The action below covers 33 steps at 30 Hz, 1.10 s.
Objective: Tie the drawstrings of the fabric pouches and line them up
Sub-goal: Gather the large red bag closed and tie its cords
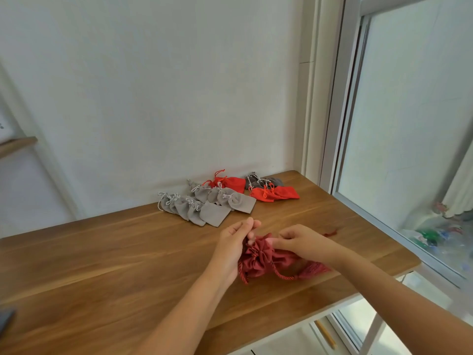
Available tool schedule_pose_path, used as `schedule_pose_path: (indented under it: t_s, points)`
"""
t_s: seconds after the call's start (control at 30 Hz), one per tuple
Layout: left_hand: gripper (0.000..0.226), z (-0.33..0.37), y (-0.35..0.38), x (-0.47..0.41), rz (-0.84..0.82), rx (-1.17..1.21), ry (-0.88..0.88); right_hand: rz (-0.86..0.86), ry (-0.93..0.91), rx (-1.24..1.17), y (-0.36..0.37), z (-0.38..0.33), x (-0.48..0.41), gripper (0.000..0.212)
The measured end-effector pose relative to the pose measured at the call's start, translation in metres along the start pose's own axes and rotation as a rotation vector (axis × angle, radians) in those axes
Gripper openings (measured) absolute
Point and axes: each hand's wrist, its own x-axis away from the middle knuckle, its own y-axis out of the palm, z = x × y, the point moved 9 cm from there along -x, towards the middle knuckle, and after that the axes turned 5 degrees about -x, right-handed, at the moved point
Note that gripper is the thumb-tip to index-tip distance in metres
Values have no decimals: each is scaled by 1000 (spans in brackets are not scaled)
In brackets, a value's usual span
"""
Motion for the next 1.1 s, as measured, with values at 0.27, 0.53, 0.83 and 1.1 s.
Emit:
schedule_pose_path:
  t_s: [0.27, 0.53, 0.83, 1.1]
  points:
    - [26, 22, 16, -7, -116, -69, 63, -90, 32, -1112, 4, -25, -10, 18]
    - [39, 30, 11, -19, -150, -50, -55, 57, -180, -789, -18, -38, -12, 29]
    - [31, 65, 33, -12, -328, -472, 102, 108, -296, -677, -31, -68, -15, 11]
    - [29, 63, 37, -7, -432, -531, 165, 92, -242, -720, -25, -74, -18, 25]
